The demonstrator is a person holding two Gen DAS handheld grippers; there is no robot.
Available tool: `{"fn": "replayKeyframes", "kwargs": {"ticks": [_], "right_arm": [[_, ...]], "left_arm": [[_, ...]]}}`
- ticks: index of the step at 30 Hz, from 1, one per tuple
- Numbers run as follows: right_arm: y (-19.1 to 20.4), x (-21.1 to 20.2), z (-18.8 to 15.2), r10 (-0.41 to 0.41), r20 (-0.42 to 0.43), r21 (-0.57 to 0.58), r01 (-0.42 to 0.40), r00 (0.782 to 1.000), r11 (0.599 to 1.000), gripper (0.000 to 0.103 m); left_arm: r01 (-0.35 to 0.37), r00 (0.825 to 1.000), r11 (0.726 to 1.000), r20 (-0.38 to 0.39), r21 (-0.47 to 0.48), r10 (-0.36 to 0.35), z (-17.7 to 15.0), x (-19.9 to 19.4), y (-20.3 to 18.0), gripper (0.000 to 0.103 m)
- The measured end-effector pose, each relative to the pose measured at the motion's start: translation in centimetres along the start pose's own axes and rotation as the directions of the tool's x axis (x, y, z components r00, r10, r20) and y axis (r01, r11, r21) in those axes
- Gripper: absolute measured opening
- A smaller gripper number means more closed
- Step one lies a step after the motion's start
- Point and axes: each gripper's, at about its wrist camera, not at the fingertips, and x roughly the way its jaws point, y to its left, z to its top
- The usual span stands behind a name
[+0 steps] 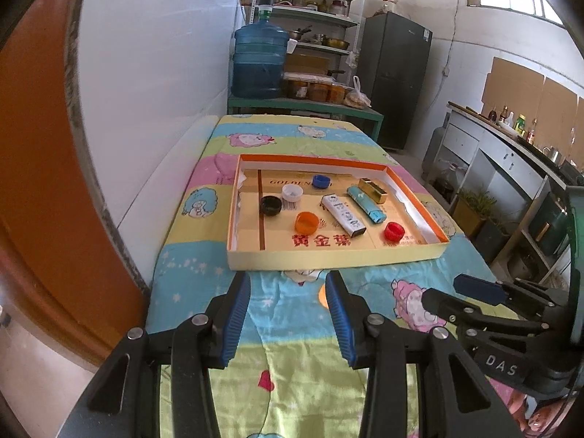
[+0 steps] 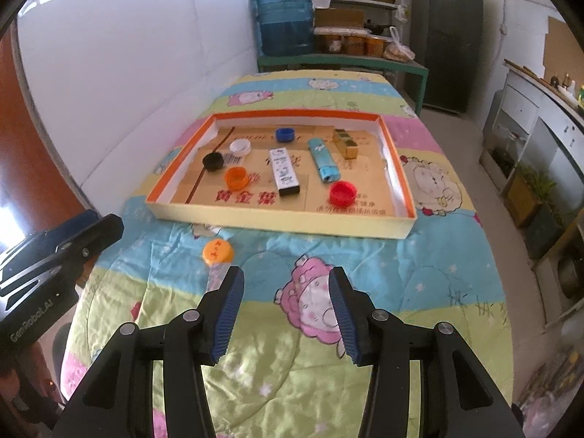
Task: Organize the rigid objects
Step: 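Grasp the clear plastic tube with the right tool while the left tool grasps the printed orange cap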
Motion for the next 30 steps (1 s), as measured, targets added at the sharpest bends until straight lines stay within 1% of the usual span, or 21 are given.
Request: {"fn": "replayKeyframes", "kwargs": {"ticks": [8,17,18,19,20,21,25,30], "right_arm": [[2.7,1.8,-1.3,0.031,-0.037,-0.033,-0.032,0.999,0.999,0.050],[5.1,5.3,-1.8,0.010,-0.077,-0.079,-0.017,0.997,0.997,0.049],[5.2,5.5,-1.9,0.007,-0.077,-0.084,-0.014,0.997,0.996,0.041],[5.2,5.7,-1.9,0.006,-0.081,-0.088,-0.013,0.997,0.996,0.028],[5.2,5.9,-1.9,0.017,-0.087,-0.088,-0.024,0.996,0.996,0.023],[5.2,5.9,-2.0,0.023,-0.089,-0.086,-0.031,0.996,0.996,0.021],[4.5,5.5,-2.0,0.015,-0.079,-0.090,-0.022,0.997,0.996,0.020],[1.2,4.2,-1.7,-0.033,-0.045,-0.021,0.032,0.998,0.999,0.020]], "left_arm": [[-0.011,1.000,1.000,-0.013,-0.019,0.011,-1.4,0.0,1.2,0.043],[-0.014,1.000,1.000,-0.026,-0.026,0.013,-1.9,0.3,1.8,0.043],[-0.015,1.000,1.000,-0.026,-0.026,0.014,-2.0,0.3,1.8,0.043],[-0.013,1.000,1.000,-0.028,-0.026,0.013,-2.0,0.4,1.9,0.043],[-0.010,0.999,1.000,-0.033,-0.024,0.009,-2.0,0.5,1.8,0.043],[-0.008,0.999,1.000,-0.036,-0.023,0.007,-2.0,0.7,1.8,0.043],[0.016,0.998,1.000,-0.058,0.002,-0.016,-1.8,1.8,0.9,0.043],[0.079,0.990,0.996,-0.117,0.047,-0.073,-1.5,4.2,-1.6,0.043]]}}
